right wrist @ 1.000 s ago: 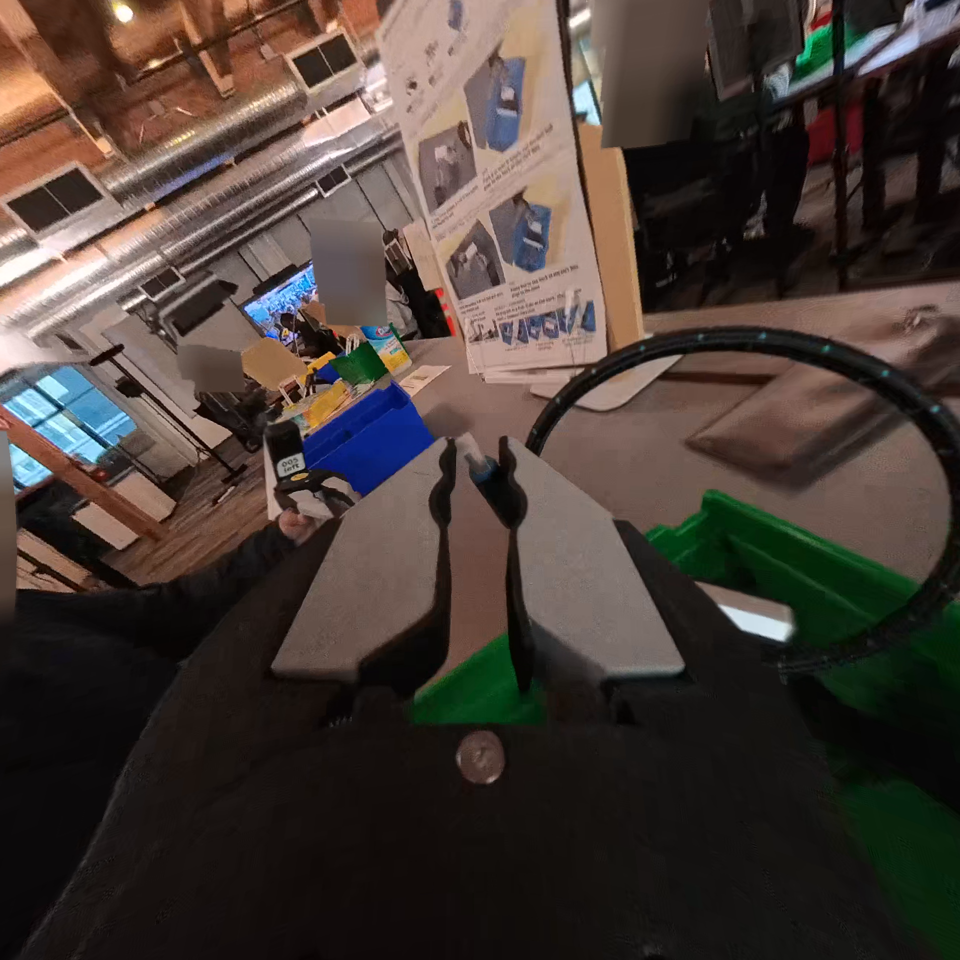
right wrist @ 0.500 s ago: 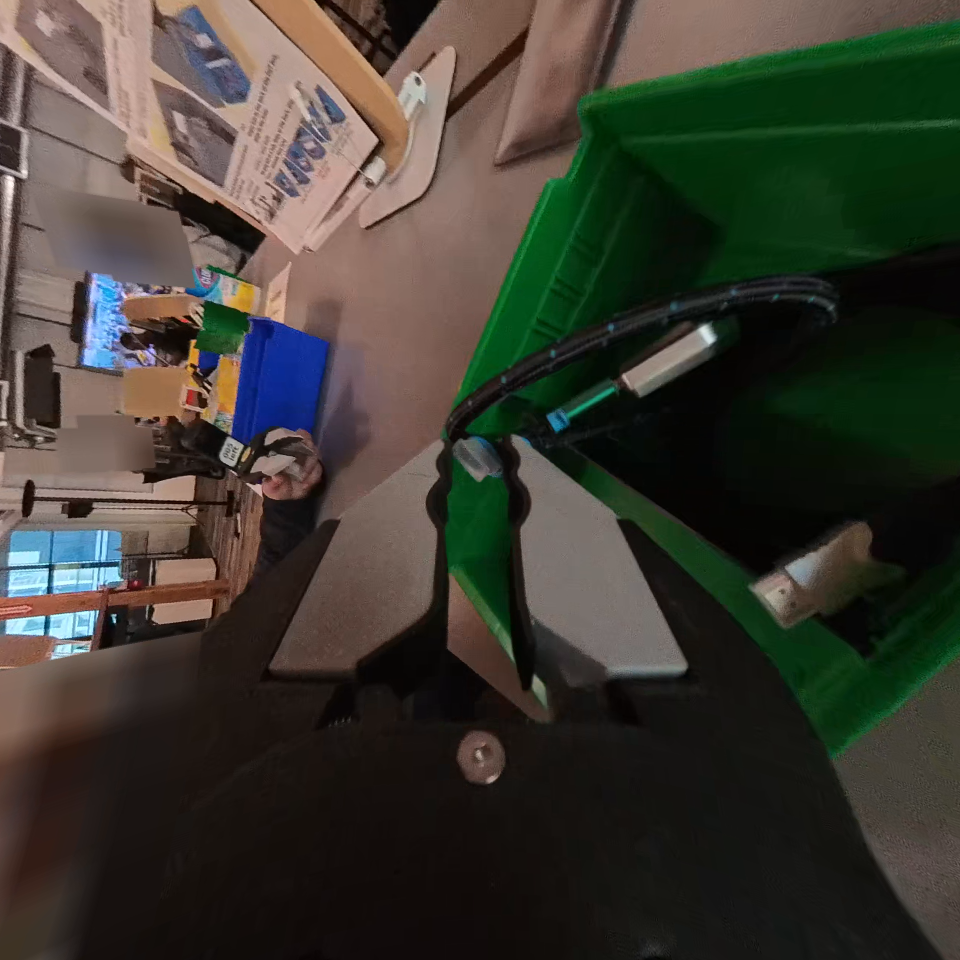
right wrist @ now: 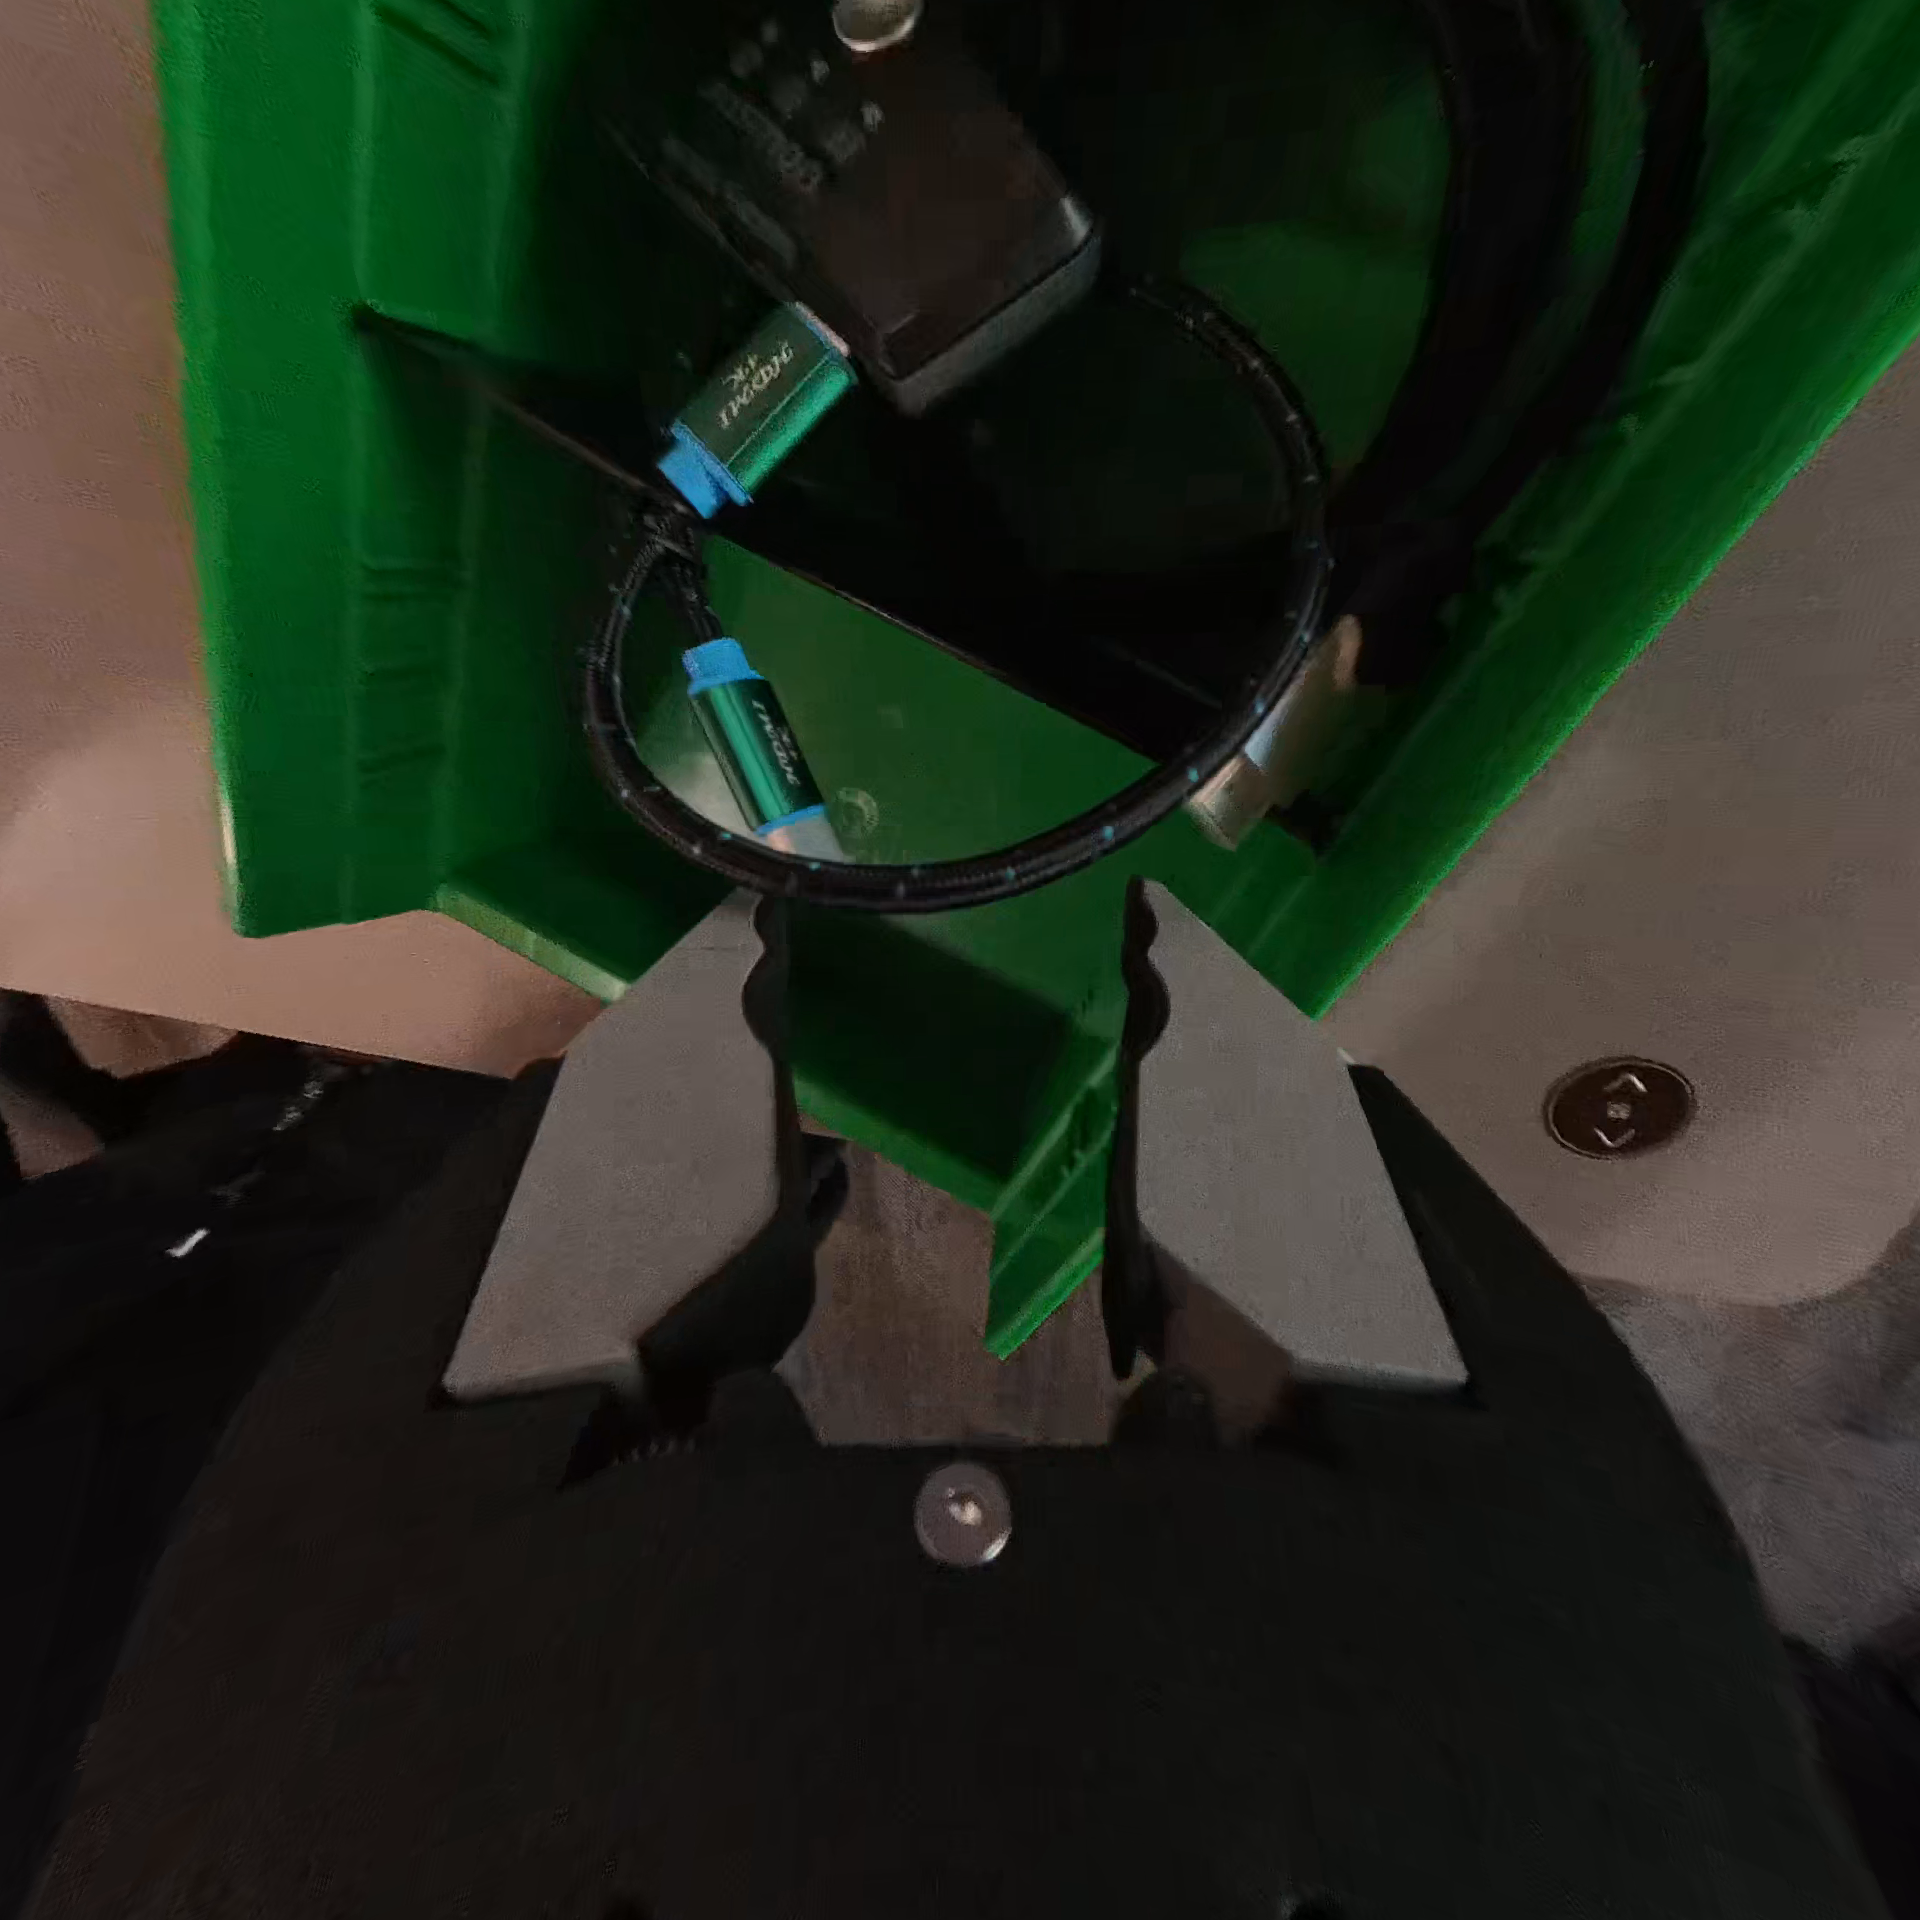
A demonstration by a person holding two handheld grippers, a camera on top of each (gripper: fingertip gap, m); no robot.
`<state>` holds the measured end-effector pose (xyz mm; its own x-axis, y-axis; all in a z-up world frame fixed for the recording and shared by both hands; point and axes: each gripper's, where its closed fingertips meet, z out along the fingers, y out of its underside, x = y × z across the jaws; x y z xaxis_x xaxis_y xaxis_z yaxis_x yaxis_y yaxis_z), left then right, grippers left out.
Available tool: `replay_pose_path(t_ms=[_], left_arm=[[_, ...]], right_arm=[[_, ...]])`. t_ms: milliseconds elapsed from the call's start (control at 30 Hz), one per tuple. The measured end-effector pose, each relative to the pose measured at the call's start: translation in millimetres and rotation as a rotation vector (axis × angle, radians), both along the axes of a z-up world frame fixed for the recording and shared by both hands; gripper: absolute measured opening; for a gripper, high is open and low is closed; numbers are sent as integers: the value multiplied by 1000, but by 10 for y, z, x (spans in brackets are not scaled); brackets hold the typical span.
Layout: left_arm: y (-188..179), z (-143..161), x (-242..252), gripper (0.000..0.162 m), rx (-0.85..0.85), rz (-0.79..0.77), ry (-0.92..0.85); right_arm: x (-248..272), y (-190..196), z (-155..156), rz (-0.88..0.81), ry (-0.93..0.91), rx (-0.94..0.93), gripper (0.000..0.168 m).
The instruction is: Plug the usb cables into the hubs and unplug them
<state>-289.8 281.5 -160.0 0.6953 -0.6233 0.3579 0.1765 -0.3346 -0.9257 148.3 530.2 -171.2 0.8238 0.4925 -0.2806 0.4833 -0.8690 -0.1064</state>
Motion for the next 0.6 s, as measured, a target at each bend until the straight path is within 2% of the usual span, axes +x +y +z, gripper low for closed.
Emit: replay_pose_path(t_ms=[67, 100, 200, 233, 300, 367, 433, 500, 600], left_arm=[[-5, -1, 7, 23, 3, -1, 7], [-8, -5, 15, 23, 3, -4, 12], [-12, -10, 27, 23, 3, -8, 19], [-12, -8, 24, 23, 2, -8, 14], [-13, -3, 18, 23, 0, -10, 3], [-11, -10, 24, 23, -6, -14, 3], [-11, -24, 43, 23, -14, -23, 10], [-11, -26, 50, 23, -16, -27, 10], [-14, -9, 36, 23, -7, -20, 2]], right_arm=[[13, -16, -10, 43, -90, 17, 69], [12, -57, 3, 87, -137, 26, 55], [218, -237, 64, 300, -376, 42, 49], [265, -309, 123, 333, -404, 26, 44], [278, -347, 293, 331, -391, 26, 50], [142, -171, 562, 296, -334, 150, 47], [-222, -10, 865, 281, -187, 266, 47], [-671, 119, 1109, 351, -84, 408, 49], [-1187, 316, 1248, 462, -113, 595, 59]])
